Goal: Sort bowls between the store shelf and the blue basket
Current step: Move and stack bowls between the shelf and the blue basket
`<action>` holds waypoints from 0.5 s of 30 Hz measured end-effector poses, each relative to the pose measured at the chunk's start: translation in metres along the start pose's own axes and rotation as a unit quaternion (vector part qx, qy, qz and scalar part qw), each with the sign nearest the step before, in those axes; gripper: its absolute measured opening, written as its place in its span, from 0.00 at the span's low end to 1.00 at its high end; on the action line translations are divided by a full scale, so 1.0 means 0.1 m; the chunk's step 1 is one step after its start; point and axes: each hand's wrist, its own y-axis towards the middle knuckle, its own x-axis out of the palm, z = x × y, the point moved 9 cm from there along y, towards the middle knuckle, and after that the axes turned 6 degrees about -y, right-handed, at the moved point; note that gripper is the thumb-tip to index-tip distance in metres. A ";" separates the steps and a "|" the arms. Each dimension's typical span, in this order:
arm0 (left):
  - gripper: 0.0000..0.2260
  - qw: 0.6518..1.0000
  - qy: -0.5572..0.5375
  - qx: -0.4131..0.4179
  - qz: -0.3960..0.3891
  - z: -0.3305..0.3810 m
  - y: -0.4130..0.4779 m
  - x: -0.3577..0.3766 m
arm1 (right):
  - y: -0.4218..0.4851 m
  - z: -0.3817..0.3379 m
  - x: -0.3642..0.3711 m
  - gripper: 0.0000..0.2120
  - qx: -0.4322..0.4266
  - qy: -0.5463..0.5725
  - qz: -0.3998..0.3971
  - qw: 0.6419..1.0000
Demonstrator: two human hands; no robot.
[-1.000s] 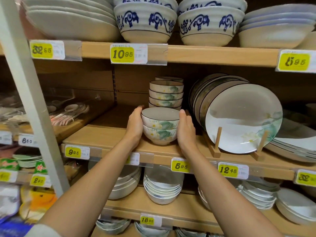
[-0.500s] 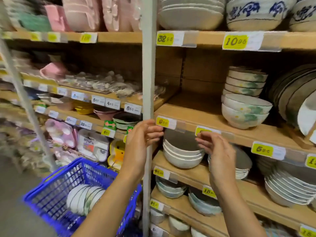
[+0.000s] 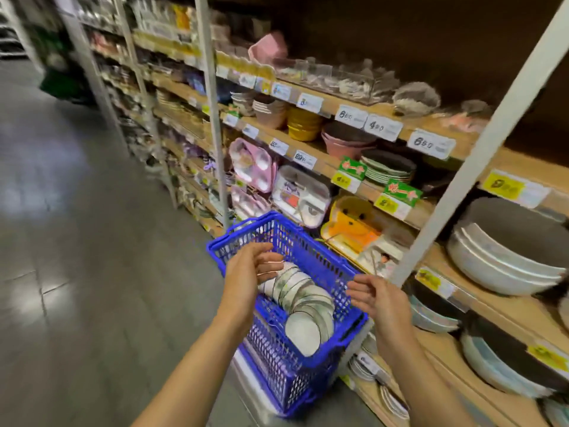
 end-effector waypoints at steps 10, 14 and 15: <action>0.11 0.989 0.105 -0.074 0.079 -0.44 0.89 -0.63 | 0.81 0.72 0.73 0.10 0.090 -0.091 -0.047 0.991; 0.10 0.978 0.168 -0.111 0.054 -0.61 1.33 -0.61 | 1.18 0.94 0.94 0.10 0.120 -0.118 -0.054 0.984; 0.09 0.975 0.182 -0.118 0.048 -0.66 1.44 -0.60 | 1.27 1.02 0.97 0.10 0.130 -0.126 -0.059 0.982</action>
